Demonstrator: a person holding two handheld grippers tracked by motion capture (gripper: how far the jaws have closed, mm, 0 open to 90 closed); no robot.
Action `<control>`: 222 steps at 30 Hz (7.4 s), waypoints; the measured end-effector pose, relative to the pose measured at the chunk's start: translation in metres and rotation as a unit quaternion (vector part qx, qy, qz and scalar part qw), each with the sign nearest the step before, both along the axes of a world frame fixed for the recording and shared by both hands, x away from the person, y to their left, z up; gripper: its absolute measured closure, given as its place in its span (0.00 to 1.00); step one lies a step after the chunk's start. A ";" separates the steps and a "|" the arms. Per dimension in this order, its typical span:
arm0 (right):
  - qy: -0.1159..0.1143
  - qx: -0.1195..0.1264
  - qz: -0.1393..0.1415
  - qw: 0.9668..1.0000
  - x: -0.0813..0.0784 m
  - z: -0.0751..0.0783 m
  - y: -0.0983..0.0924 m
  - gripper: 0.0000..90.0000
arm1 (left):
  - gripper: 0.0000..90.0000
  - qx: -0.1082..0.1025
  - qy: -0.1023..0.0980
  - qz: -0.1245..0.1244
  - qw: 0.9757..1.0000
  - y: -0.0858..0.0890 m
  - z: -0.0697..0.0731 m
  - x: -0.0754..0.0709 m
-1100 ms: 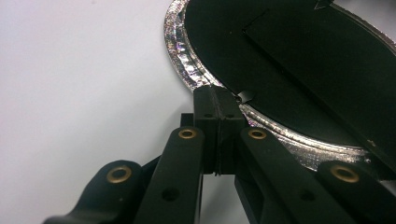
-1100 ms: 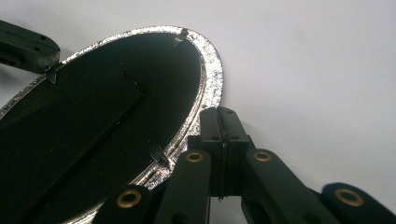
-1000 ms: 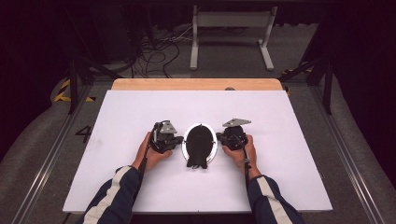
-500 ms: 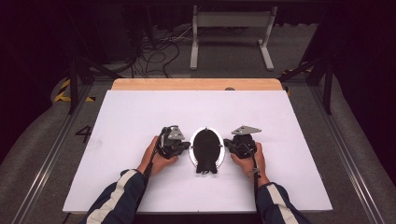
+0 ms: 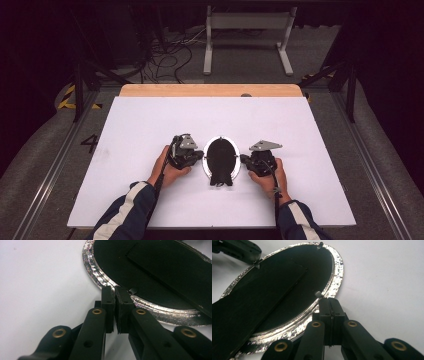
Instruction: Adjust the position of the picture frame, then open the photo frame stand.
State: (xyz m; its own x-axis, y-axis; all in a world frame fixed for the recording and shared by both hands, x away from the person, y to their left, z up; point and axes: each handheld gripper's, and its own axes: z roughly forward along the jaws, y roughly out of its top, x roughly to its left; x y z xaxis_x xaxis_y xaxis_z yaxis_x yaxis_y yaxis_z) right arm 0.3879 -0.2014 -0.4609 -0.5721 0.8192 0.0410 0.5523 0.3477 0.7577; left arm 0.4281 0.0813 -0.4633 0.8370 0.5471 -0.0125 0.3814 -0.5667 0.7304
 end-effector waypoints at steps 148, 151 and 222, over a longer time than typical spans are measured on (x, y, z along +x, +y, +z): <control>0.082 0.211 0.178 0.958 -0.018 0.001 0.009 0.71 | 0.26 -0.144 0.114 -0.077 0.980 0.013 0.001 -0.013; 0.083 0.215 0.180 0.956 -0.018 0.001 0.008 0.73 | 0.31 -0.145 0.115 -0.072 0.980 0.015 0.002 -0.013; 0.054 0.179 0.161 0.969 -0.024 0.015 0.001 0.84 | 0.85 -0.049 -0.142 -0.053 0.987 0.002 0.030 -0.036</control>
